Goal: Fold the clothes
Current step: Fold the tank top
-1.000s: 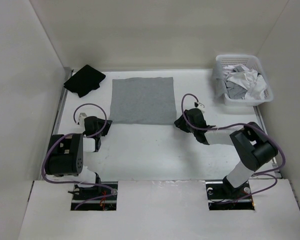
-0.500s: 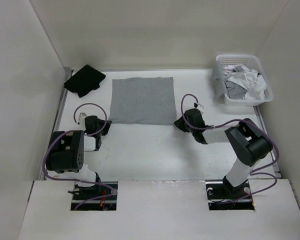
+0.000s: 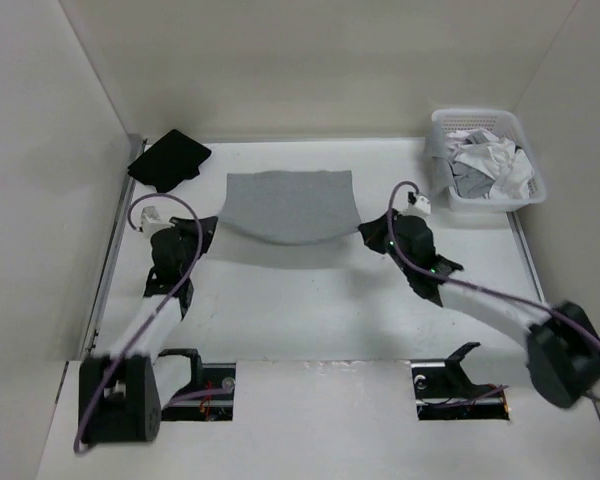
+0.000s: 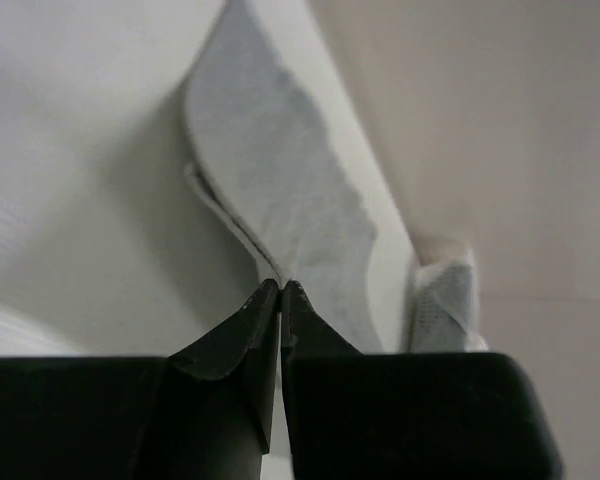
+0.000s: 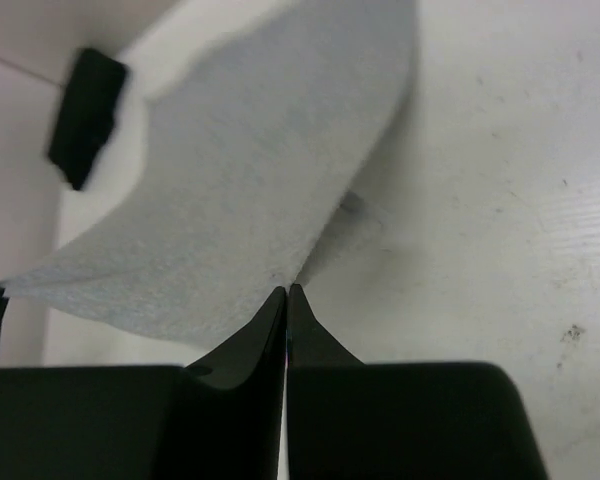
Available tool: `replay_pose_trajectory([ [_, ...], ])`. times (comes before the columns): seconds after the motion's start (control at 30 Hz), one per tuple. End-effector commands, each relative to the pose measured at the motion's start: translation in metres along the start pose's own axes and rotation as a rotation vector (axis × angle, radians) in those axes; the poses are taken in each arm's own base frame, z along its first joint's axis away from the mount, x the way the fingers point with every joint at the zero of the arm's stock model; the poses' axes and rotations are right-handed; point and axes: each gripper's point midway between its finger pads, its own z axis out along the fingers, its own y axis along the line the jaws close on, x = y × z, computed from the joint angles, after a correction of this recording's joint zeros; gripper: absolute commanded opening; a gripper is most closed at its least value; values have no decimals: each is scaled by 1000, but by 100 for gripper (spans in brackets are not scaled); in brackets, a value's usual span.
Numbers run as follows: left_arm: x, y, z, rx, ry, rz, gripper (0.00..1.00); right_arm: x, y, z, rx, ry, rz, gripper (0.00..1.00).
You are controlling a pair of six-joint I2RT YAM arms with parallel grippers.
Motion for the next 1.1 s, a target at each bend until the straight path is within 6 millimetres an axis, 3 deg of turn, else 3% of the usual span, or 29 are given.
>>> replay_pose_trajectory([
  [0.0,-19,-59,-53,152,-37,97,1,-33,14,-60,-15,-118,-103,1],
  [0.2,-65,-146,-173,327,-189,213,2,-80,41,-179,-86,-245,-140,2],
  [0.3,-64,-162,-191,357,-177,216,2,-103,55,-218,-137,-273,-134,3],
  [0.4,-62,-158,-183,330,-164,208,3,-107,63,-225,-145,-266,-174,4],
  [0.57,-49,-129,-137,232,-112,205,3,-90,59,-172,-89,-214,-236,3],
  [0.73,-32,-74,-58,60,-54,196,3,-79,30,-68,-40,-99,-182,4],
  [0.8,-28,-62,-22,13,-40,195,3,-79,22,-24,-16,-58,-165,4],
  [0.93,-24,-52,53,-42,-16,163,3,-88,9,60,42,8,-150,4],
  [1.0,-22,-53,84,-57,17,142,3,-95,7,85,54,25,-145,3],
  [1.07,-22,-63,98,-37,34,130,2,-103,4,93,65,19,-139,3],
])
